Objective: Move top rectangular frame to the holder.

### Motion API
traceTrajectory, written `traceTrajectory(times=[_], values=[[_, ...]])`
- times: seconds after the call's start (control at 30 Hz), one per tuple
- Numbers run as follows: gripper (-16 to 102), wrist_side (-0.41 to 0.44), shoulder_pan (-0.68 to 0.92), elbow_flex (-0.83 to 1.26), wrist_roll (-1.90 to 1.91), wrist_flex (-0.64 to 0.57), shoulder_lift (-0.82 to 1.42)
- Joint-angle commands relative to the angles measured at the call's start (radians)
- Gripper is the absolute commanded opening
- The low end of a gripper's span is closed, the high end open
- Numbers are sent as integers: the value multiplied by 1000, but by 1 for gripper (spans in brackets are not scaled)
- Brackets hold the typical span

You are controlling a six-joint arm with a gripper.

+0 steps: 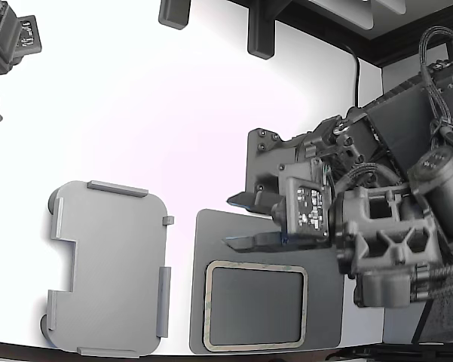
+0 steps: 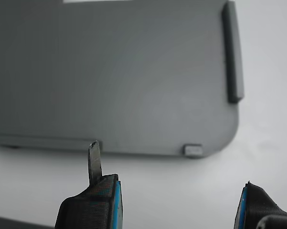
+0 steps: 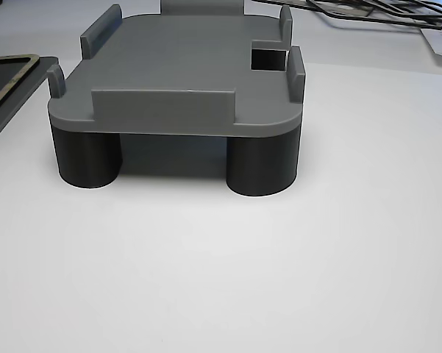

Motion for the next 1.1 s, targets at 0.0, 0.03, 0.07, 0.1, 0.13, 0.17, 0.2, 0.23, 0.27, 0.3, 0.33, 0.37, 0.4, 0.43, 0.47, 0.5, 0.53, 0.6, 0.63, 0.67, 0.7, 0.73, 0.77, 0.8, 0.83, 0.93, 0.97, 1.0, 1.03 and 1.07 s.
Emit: traceTrajectory(times=[0.0,0.03,0.07,0.1,0.13,0.17,0.2,0.23,0.27,0.3,0.33,0.37,0.4,0.43,0.47,0.5,0.53,0.6,0.63,0.67,0.7,0.73,0.77,0.8,0.83,0.93,0.97,1.0,1.03,1.07], values=[[100,-35,44,-133,92,101,-95],[100,-54,57,-160,115,132,-120],[100,-77,66,-181,140,155,-140],[100,-103,72,-195,155,172,-153],[100,-127,78,-204,169,179,-164],[100,-147,84,-215,183,190,-178],[100,-172,89,-224,195,201,-195],[100,-204,91,-230,204,213,-210],[100,-235,91,-233,209,222,-224],[100,-256,91,-229,213,224,-229],[100,-264,95,-212,219,218,-227],[100,-265,109,-184,233,206,-216],[100,-262,121,-160,249,189,-209],[100,-264,132,-140,264,173,-206],[100,-272,138,-124,272,158,-206],[100,-284,144,-112,279,141,-212],[100,-301,146,-103,281,127,-222],[100,-325,147,-89,276,115,-249],[100,-330,149,-84,276,115,-264],[100,-331,150,-80,281,115,-275],[100,-331,152,-74,284,112,-284],[99,-331,152,-64,291,107,-290],[99,-336,153,-55,298,98,-295],[99,-342,153,-49,301,91,-301],[99,-350,156,-46,301,86,-307],[100,-350,164,-14,311,63,-313],[100,-351,166,2,313,52,-314],[100,-356,166,18,316,41,-314],[100,-359,167,32,319,34,-314],[100,-360,167,44,319,29,-314]])
